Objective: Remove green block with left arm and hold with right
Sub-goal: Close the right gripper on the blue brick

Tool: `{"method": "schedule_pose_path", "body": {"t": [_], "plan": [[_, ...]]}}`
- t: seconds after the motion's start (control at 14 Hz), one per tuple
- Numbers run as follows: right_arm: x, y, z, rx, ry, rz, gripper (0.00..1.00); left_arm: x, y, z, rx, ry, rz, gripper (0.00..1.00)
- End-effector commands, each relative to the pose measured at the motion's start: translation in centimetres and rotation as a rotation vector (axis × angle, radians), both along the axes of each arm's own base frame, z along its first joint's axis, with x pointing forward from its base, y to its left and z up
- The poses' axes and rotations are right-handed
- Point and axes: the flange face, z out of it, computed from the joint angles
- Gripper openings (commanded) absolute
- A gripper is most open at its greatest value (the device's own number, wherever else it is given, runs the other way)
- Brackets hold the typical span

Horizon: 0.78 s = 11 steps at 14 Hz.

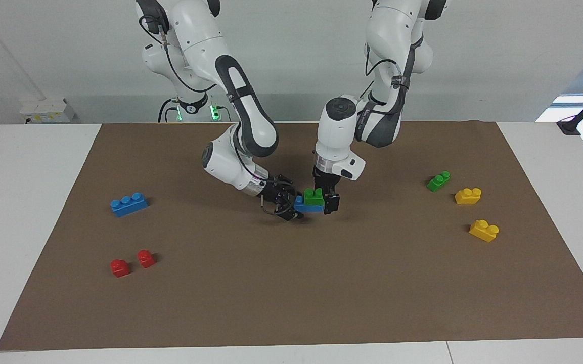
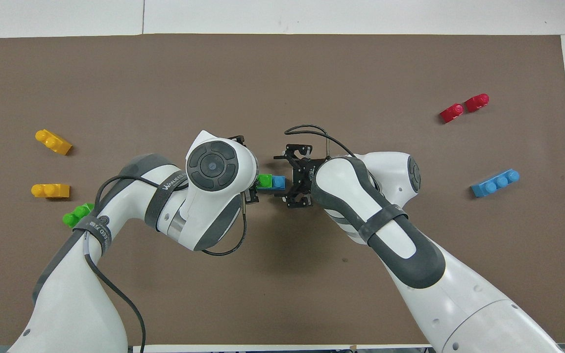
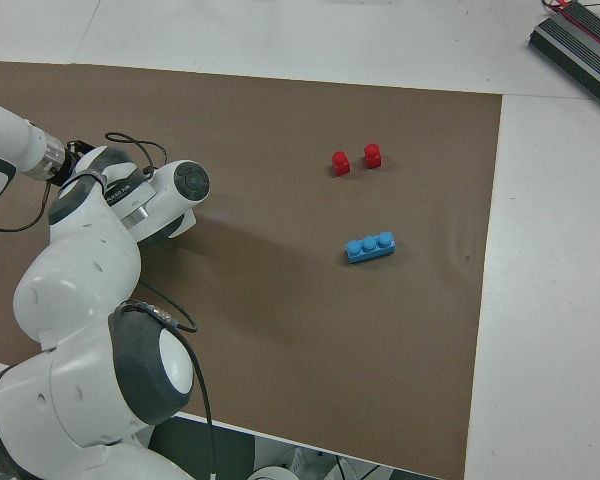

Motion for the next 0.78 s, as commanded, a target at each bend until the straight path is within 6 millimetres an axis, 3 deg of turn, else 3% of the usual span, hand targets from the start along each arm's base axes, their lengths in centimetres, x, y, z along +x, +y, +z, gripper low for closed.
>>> {"method": "schedule_pose_path", "body": {"t": [0.0,0.07,0.28,0.36,0.71], "plan": [[0.12,0.68,-0.29,-0.006,-0.008,-0.036,0.74,0.67,0.00,-0.22,0.004,-0.014,0.014,1.00],[0.10,0.72,-0.30,-0.005,-0.007,-0.033,0.63,0.67,0.01,-0.13,0.003,-0.016,0.014,1.00],[0.18,0.69,-0.22,-0.010,-0.017,-0.028,0.11,0.68,-0.01,-0.21,0.003,-0.016,0.014,1.00],[0.17,0.71,-0.22,-0.009,-0.017,-0.026,0.00,0.68,-0.01,-0.21,0.003,-0.016,0.014,1.00],[0.18,0.70,-0.22,-0.011,-0.021,-0.024,0.00,1.11,0.58,-0.19,0.004,-0.019,0.026,1.00]]}}
